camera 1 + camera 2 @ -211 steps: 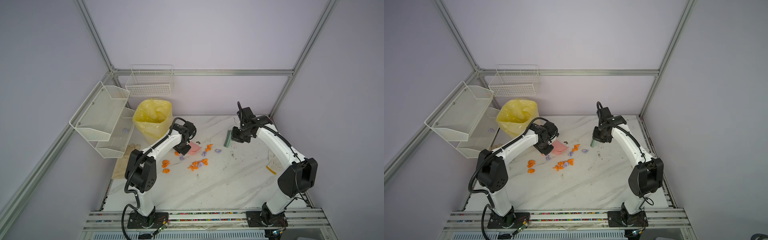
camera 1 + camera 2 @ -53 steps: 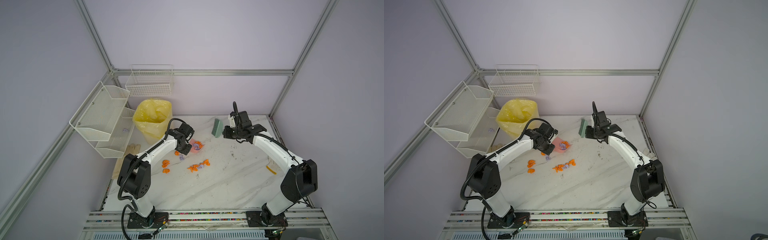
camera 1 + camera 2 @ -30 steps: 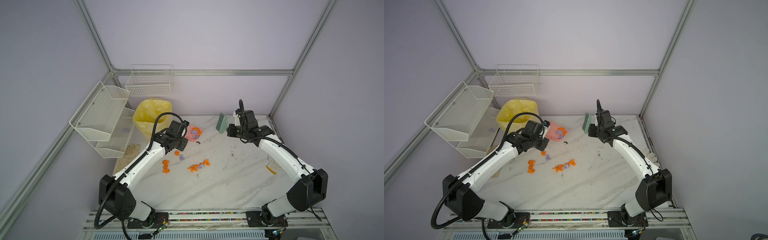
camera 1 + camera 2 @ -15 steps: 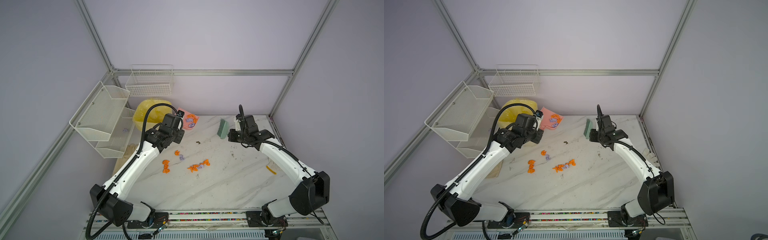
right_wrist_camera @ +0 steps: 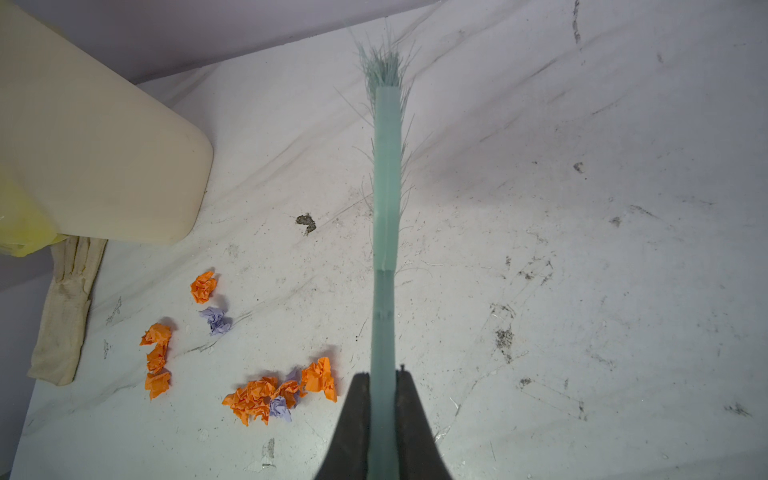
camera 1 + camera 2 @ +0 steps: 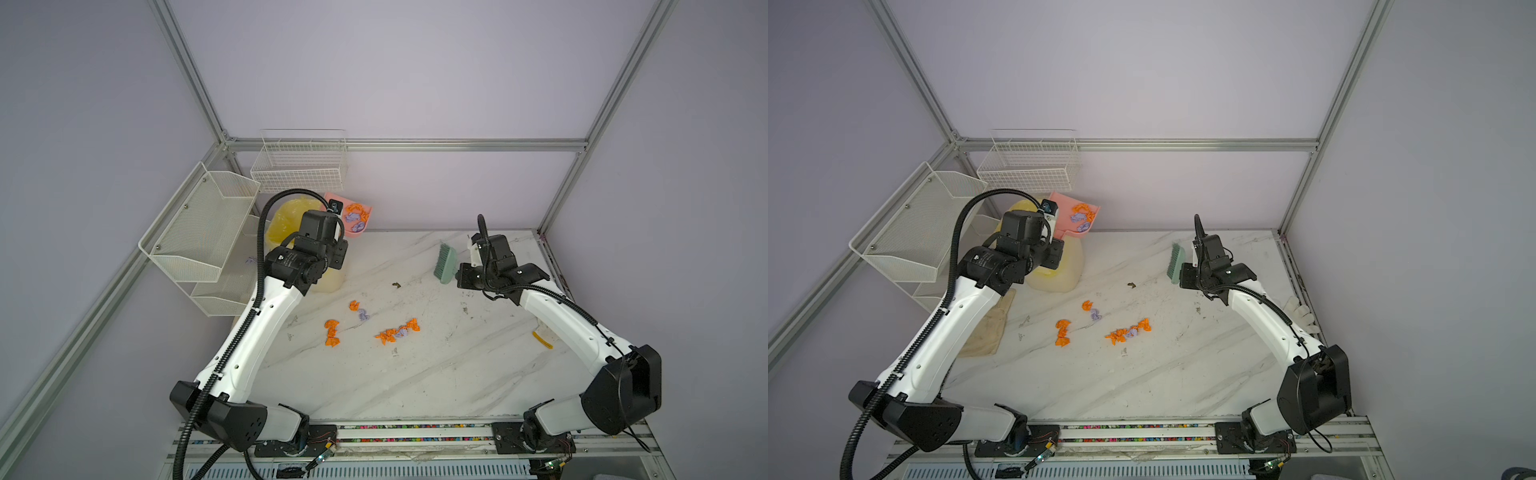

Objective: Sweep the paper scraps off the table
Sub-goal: 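Lift the loaded dustpan over the yellow bin with the left gripper, then tip the pink dustpan into the yellow bin with the left gripper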

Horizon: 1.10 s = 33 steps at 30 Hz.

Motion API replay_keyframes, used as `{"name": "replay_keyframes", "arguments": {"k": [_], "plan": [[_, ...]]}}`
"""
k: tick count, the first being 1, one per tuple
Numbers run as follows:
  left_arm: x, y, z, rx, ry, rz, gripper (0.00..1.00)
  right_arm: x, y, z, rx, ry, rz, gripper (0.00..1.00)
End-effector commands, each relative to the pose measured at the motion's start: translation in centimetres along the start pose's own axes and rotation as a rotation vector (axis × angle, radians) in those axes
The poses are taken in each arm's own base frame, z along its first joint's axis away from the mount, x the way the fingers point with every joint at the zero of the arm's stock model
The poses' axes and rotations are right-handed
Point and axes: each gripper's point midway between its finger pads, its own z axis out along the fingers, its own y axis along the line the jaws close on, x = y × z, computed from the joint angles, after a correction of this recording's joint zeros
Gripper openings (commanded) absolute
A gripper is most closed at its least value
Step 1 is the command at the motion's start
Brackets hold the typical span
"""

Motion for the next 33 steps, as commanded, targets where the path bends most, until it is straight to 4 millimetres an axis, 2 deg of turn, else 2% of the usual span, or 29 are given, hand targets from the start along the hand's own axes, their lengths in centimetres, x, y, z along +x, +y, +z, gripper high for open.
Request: {"name": "replay_keyframes", "arguments": {"k": [1,8,12,14,24,33], "plan": [[-2.9,3.7,-2.1,-0.108,-0.07,-0.009,0.0,-0.6,0.3,-0.2,-0.025,-0.033,-0.012,0.0],[-2.2,8.0,-2.5,-0.237,-0.042,-0.01,0.0,-0.5,0.4,-0.1,-0.029,-0.03,-0.023,0.0],[-1.9,9.6,-2.9,-0.324,-0.007,0.034,0.0,-0.4,0.3,0.0,-0.028,-0.028,-0.026,0.0],[-1.4,9.7,-1.5,-0.358,0.04,0.078,0.0,-0.4,0.3,0.1,-0.031,-0.026,-0.028,0.0],[0.0,11.7,0.1,-0.546,0.18,0.262,0.0,-0.3,0.3,0.2,-0.033,-0.022,-0.028,0.0],[0.1,12.2,1.4,-0.73,0.267,0.474,0.0,-0.2,0.5,0.3,-0.043,-0.019,-0.023,0.0]]}}
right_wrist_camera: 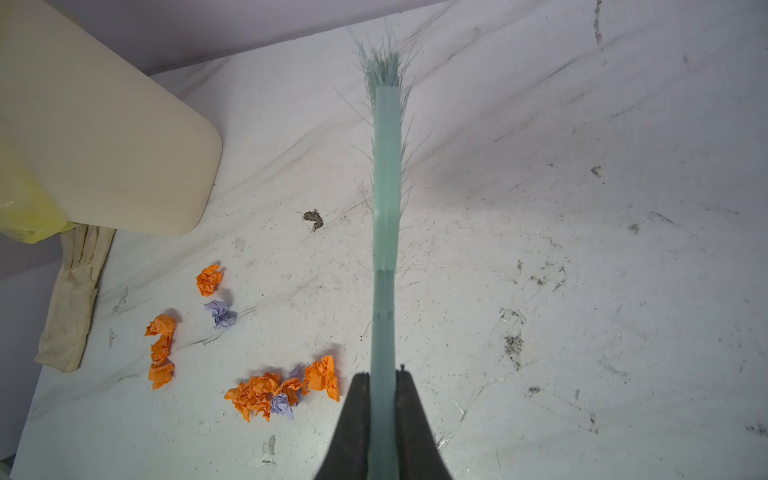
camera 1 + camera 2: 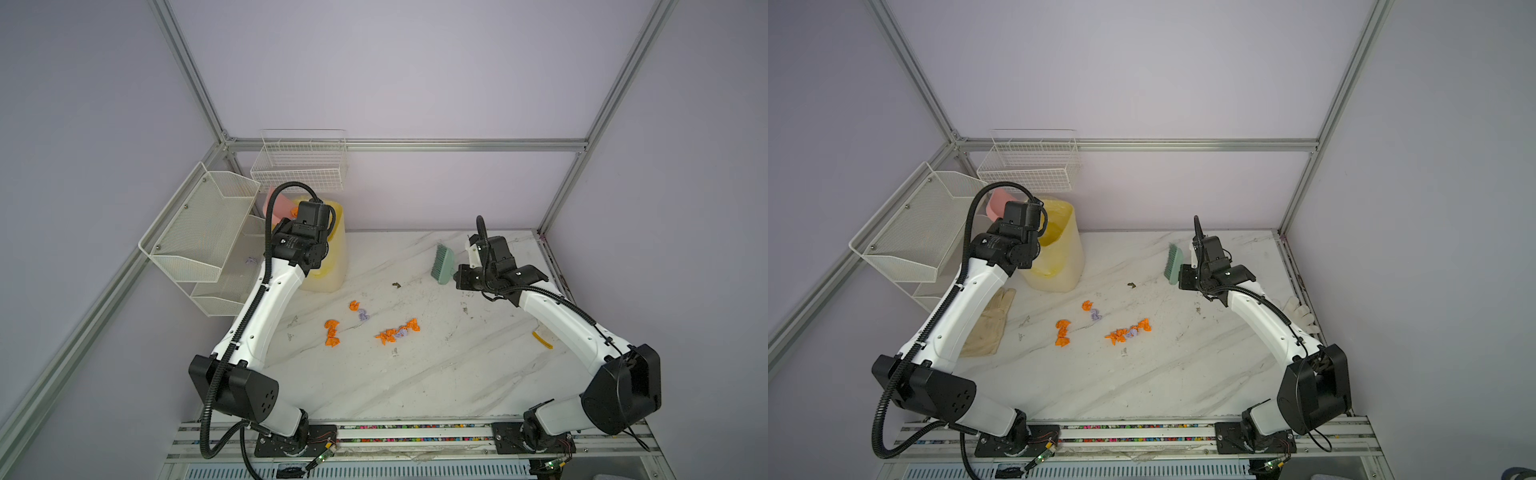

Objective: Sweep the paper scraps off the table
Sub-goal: 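Tip the pink dustpan into the yellow bin with the left gripper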

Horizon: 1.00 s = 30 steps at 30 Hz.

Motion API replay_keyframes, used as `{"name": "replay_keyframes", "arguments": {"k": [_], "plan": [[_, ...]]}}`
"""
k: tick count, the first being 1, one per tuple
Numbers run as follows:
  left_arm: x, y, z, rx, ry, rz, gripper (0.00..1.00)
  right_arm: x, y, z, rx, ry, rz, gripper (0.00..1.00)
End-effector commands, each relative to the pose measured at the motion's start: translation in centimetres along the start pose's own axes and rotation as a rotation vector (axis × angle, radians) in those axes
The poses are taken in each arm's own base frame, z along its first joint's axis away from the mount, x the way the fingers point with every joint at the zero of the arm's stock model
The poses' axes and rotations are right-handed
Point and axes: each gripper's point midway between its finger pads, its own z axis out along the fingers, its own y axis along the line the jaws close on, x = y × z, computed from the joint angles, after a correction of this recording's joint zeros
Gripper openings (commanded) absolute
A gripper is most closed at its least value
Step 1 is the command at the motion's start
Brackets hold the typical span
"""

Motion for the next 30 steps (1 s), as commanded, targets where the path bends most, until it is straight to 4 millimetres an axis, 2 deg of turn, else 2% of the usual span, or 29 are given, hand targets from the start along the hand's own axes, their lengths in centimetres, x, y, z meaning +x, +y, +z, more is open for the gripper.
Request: {"name": "replay_keyframes", "arguments": {"k": [1,14,19,25,30], "plan": [[-0.5,1.2,0.2,-0.137,0.02,0.074,0.0,-0.5,0.1,-0.1,-0.012,-0.024,-0.002,0.0],[-0.9,0.3,0.2,-0.19,0.014,0.199,0.0,-0.2,-0.2,-0.3,-0.003,-0.028,-0.006,0.0],[-1.4,-1.6,-0.2,-0.166,-0.025,0.295,0.0,-0.1,0.1,0.0,-0.019,-0.022,-0.008,0.0],[-1.6,-2.8,-0.3,-0.17,-0.037,0.357,0.0,0.1,0.1,0.2,-0.027,-0.017,-0.006,0.0],[-1.5,-2.9,-0.3,-0.208,-0.048,0.367,0.0,0.1,0.1,0.2,-0.026,-0.018,-0.009,0.0]]}}
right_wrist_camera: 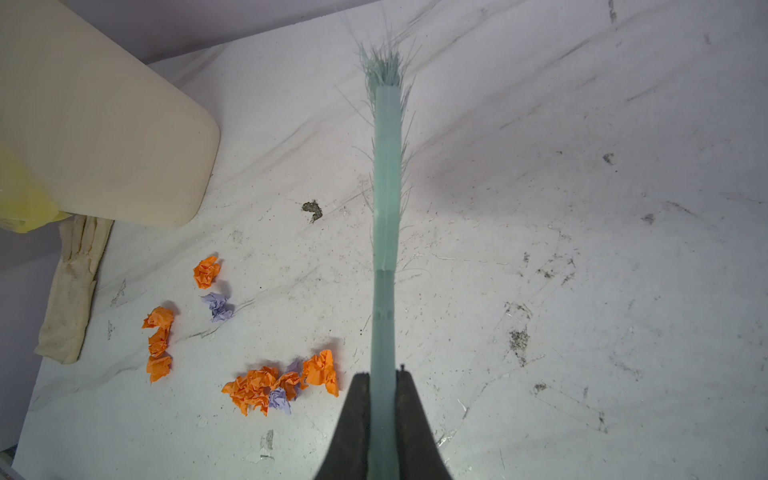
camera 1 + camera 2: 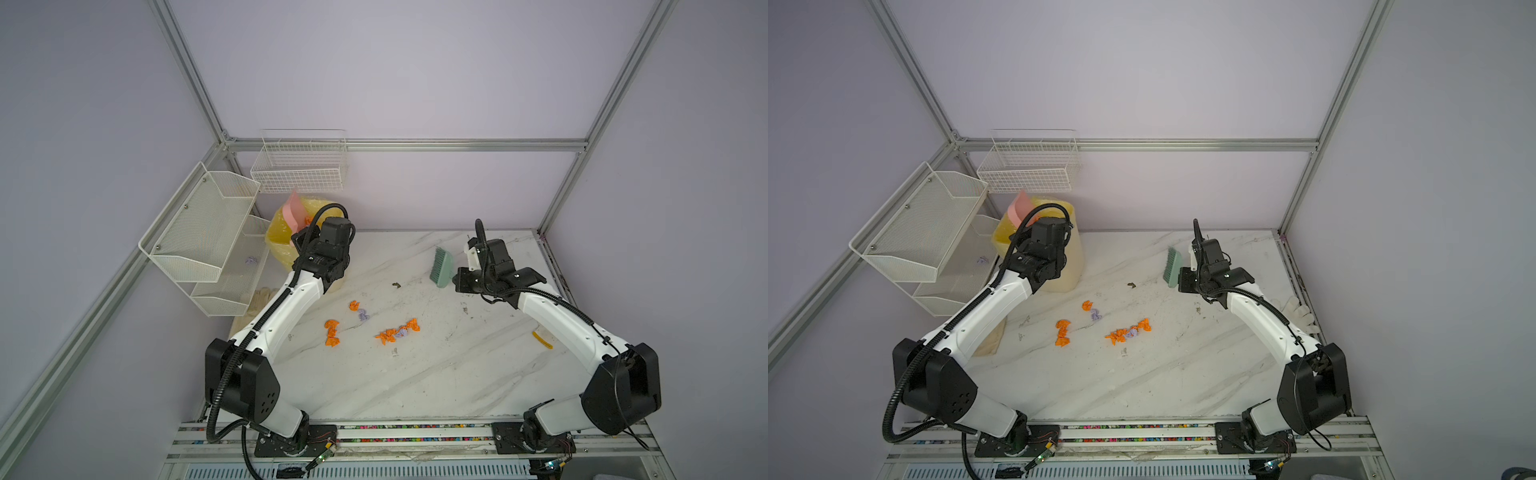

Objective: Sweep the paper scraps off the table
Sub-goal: 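Tip the pink dustpan into the yellow bin with the left gripper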

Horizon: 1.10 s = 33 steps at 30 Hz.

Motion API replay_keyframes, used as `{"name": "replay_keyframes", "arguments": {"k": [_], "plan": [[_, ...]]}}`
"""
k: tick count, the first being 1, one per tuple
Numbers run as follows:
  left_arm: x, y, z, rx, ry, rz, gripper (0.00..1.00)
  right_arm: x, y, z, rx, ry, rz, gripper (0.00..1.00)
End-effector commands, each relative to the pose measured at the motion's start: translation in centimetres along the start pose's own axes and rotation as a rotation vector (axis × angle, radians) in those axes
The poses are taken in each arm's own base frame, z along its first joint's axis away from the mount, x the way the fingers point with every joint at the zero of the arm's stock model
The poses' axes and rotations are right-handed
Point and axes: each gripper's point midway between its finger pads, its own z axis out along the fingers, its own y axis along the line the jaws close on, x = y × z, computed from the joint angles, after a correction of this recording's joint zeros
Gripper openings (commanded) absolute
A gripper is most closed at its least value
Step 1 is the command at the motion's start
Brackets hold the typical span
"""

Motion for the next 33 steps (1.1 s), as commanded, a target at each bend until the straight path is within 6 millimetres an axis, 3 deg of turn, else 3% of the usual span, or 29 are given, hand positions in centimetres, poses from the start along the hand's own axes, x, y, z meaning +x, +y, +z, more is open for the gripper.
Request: {"name": "replay_keyframes", "arguments": {"k": [1,8,16,20,26,33], "plan": [[0.6,2.0,-0.7,-0.062,-0.008,-0.058,0.0,-0.7,0.3,-0.4,-0.018,-0.034,-0.01,0.0],[1.0,4.4,-0.7,-0.114,0.025,-0.096,0.0,-0.8,0.4,-0.4,-0.022,-0.035,-0.008,0.0],[1.0,4.9,-0.9,-0.119,0.023,-0.119,0.0,-0.8,0.4,-0.4,-0.024,-0.034,-0.008,0.0],[1.5,6.8,-1.5,-0.122,0.01,-0.207,0.0,-1.0,0.5,-0.6,-0.025,-0.039,-0.009,0.0],[1.8,9.7,-3.8,0.003,-0.103,-0.448,0.0,-1.0,0.4,-0.4,-0.023,-0.038,-0.007,0.0],[0.5,9.4,-6.2,0.223,-0.233,-0.637,0.0,-1.0,0.5,-0.4,-0.024,-0.037,-0.002,0.0]]}}
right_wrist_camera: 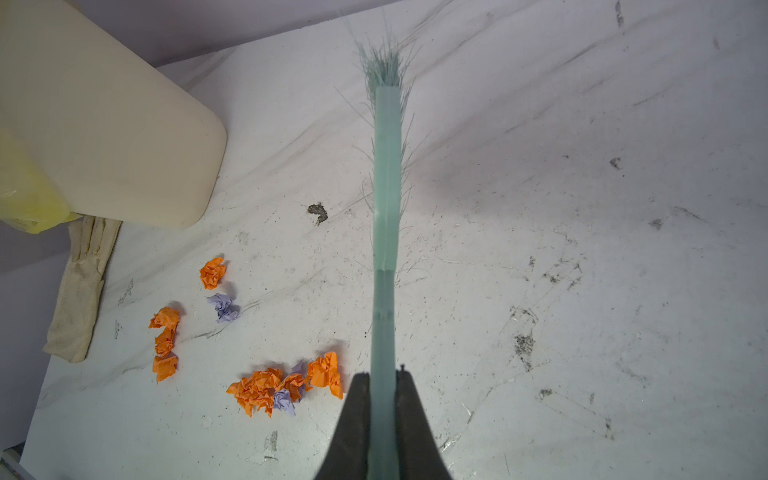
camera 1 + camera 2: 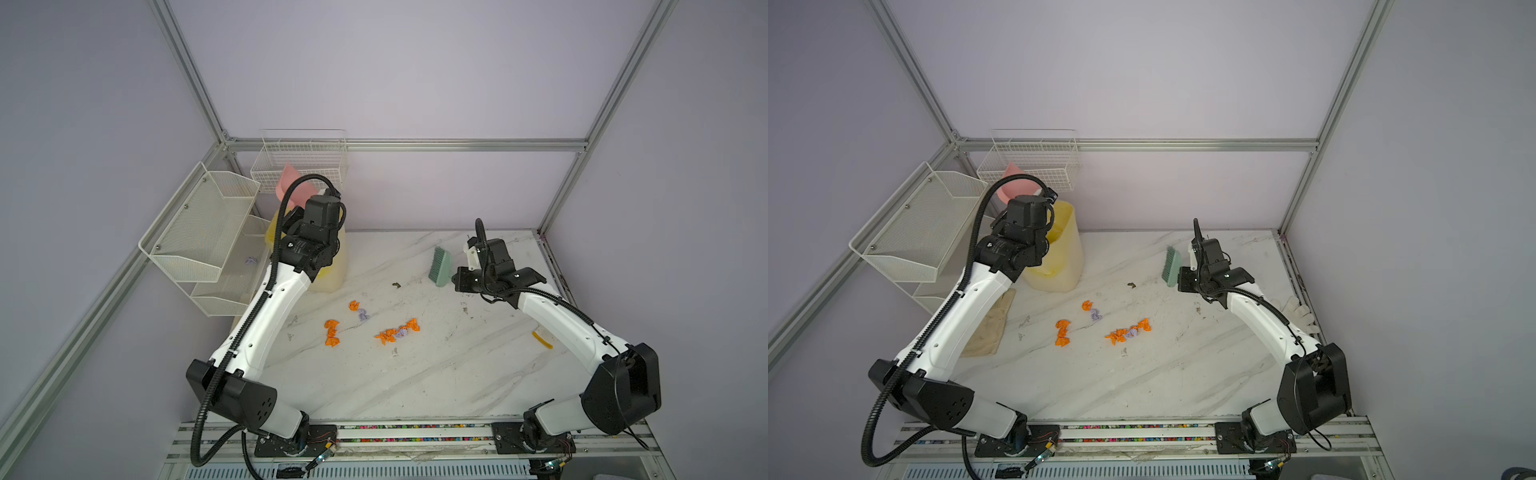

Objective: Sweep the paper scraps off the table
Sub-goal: 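Tip the pink dustpan into the yellow bin with the left gripper, then lower the empty pink dustpan from the bin onto the table with the left gripper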

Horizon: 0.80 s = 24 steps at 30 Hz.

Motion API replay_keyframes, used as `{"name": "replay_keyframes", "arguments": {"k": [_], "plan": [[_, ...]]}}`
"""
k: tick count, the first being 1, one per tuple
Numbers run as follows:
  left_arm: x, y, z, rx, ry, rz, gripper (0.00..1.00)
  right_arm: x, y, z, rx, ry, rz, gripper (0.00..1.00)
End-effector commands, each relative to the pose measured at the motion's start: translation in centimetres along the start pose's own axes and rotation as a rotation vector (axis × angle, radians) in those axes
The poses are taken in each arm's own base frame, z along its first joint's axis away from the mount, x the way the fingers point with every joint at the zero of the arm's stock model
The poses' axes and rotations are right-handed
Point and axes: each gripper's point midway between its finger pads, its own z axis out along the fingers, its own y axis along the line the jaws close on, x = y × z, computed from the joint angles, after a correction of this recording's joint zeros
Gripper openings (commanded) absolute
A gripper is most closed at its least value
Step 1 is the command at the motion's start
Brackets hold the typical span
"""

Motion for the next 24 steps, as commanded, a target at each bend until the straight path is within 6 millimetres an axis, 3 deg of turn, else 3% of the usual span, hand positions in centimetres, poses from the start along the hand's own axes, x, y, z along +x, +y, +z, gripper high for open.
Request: {"name": "replay_keyframes", "arguments": {"k": [1,6,9,16,24], "plan": [[-1.2,1.1,-2.7,0.136,-0.077,-0.205,0.0,-0.8,0.2,-0.3,-0.009,-0.029,0.0,0.0],[-3.2,0.3,-5.2,0.329,-0.18,-0.351,0.0,-0.8,0.1,-0.3,-0.006,-0.028,0.011,0.0],[-4.6,-1.3,-6.8,0.483,-0.243,-0.424,0.0,-0.9,-0.1,-0.3,-0.002,-0.028,0.022,0.0],[-5.8,-9.3,-9.1,0.827,-0.264,-0.474,0.0,-1.5,-1.2,-0.6,0.018,-0.038,0.057,0.0],[-4.4,-20.4,-9.1,1.127,-0.164,-0.486,0.0,-1.7,-3.0,-1.0,0.038,-0.046,0.108,0.0]]}}
